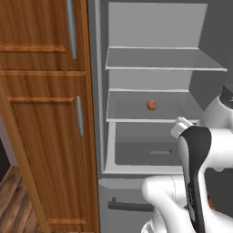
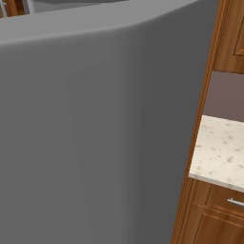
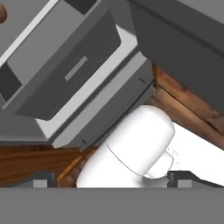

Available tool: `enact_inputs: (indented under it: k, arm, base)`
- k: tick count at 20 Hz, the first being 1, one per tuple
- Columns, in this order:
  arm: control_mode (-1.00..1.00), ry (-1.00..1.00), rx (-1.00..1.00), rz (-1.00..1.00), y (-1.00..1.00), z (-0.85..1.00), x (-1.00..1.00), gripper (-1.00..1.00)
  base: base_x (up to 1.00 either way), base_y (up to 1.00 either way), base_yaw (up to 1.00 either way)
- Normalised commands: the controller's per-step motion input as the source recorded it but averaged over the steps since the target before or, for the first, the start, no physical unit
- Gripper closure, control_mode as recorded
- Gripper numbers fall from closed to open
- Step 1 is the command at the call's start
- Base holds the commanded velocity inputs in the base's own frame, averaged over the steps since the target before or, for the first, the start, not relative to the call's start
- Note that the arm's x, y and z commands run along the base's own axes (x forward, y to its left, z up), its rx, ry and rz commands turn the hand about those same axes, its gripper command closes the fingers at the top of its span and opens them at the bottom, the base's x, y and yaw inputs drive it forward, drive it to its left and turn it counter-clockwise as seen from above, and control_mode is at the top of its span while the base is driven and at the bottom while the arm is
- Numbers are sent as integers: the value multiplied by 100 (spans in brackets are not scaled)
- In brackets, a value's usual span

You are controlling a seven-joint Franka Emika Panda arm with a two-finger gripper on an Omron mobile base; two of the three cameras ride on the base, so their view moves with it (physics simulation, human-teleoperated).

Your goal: Place the cold items (orange and onion) from the fridge in one tupperware on the dining counter. Place the warm items (kebab skewer and hot dog) in the stove area in another tupperware.

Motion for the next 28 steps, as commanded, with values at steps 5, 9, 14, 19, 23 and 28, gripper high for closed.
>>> enact_inputs:
  k: [5, 9, 14, 19, 23, 28]
  arm:
    - [-100, 0, -3, 0, -9, 0, 43, -100]
    - [-100, 0, -16, 2, 0, 1, 59, -100]
    - [-100, -6, -24, 0, 0, 18, 48, -100]
    - [-100, -2, -28, 5, -8, 9, 38, -100]
    - [-100, 5, -33, 3, -6, 4, 37, -100]
    - [-100, 0, -20, 15, -49, 0, 33, -100]
  base:
    - [0, 0, 0]
    - [0, 0, 0]
    - [0, 0, 0]
    - [0, 0, 0]
    - [0, 0, 0]
    - [0, 0, 0]
